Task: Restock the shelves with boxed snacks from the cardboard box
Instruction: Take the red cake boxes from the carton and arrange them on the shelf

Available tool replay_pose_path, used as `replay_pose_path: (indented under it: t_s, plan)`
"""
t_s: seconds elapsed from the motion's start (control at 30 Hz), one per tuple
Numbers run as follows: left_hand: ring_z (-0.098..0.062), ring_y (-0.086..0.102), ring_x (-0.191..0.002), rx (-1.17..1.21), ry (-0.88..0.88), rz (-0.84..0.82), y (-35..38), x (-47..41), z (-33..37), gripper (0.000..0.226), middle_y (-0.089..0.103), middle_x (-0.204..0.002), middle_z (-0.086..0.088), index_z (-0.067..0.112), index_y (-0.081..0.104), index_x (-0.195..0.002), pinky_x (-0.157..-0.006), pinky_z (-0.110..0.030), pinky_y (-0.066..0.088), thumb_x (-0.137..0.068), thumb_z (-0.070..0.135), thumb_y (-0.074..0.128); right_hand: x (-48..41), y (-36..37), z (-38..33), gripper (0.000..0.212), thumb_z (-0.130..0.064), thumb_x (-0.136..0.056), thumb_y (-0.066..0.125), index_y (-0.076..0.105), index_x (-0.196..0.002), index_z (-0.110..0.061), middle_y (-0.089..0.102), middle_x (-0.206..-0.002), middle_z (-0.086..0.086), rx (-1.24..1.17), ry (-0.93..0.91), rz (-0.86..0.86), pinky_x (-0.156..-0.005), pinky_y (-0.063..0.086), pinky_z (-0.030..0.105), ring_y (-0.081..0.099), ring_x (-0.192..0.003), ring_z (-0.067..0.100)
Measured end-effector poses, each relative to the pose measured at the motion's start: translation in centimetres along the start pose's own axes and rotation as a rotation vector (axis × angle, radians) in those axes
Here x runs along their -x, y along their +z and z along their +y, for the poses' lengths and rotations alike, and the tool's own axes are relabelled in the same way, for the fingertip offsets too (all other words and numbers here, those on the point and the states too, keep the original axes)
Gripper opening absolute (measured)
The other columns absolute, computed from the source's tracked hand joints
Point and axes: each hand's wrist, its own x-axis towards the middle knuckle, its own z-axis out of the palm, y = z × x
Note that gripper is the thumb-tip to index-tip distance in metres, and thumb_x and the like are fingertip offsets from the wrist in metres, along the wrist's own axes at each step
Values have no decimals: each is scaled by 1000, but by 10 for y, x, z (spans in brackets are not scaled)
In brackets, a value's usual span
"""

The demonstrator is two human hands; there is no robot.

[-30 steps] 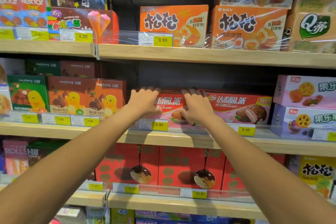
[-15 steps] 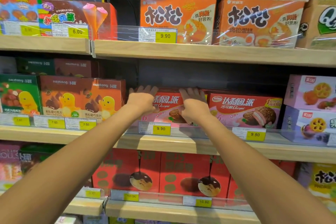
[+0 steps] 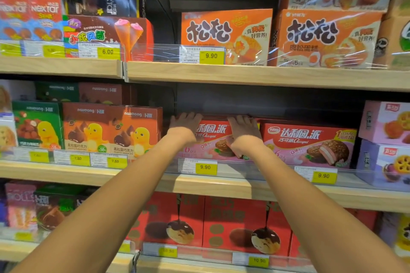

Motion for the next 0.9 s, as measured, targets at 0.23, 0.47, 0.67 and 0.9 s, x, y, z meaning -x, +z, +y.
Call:
replay_pose_path:
  t_s: [0.23, 0.47, 0.67, 0.9]
  plan:
    - [-28, 21, -142, 75, -15, -8, -6, 8, -2, 81, 25, -153, -6, 21, 21, -147, -116, -52, 15, -82, 43, 66, 11, -13, 5, 71, -30, -88, 56, 18, -147, -22, 24, -151, 5, -46, -68, -59, -118, 9, 43, 17, -142, 28]
    - [-25, 53, -115, 299, 3, 255, 0, 54, 23, 51, 57, -124, -7, 12, 51, -124, -97, -41, 42, -86, 44, 61, 51, -24, -11, 37, -30, -92, 51, 52, -121, -8, 60, -117, 13, -196, -53, 123, -87, 47, 39, 56, -108, 32]
    - [-21, 48, -122, 716, -1, 388, 27, 108, 37, 44, 55, -129, -5, 11, 53, -128, -100, -31, 37, -86, 21, 62, 93, -11, -24, 37, -27, -87, 56, 57, -119, -8, 61, -115, 9, -271, -200, 279, -87, 42, 37, 54, -108, 29]
    - [-22, 47, -122, 637, 69, 469, 88, 192, 37, 35, 54, -129, -4, 10, 56, -122, -104, -37, 39, -88, 18, 56, 173, 34, -43, 32, -13, -80, 54, 59, -110, -1, 60, -113, 15, -299, -351, 364, -91, 46, 41, 55, -107, 33]
